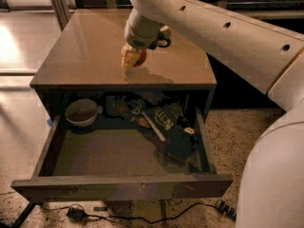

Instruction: Pick apple from top drawer and place on counter

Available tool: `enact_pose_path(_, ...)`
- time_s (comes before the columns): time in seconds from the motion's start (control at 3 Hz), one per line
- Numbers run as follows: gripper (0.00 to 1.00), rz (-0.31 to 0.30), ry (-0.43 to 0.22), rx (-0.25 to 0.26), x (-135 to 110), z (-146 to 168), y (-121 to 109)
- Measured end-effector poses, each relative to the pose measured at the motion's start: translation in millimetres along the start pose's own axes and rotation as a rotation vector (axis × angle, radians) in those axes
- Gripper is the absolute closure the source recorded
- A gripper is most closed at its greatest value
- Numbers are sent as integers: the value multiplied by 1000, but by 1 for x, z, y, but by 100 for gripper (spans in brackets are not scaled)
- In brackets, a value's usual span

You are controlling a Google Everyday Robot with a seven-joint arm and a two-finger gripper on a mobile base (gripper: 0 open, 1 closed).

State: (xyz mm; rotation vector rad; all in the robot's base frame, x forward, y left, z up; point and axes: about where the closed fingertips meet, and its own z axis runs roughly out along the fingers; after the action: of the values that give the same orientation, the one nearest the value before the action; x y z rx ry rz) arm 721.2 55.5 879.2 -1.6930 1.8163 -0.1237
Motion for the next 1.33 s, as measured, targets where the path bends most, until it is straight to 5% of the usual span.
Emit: enact_pose_path(1.33,100,-221,51,-217,-8,16,32)
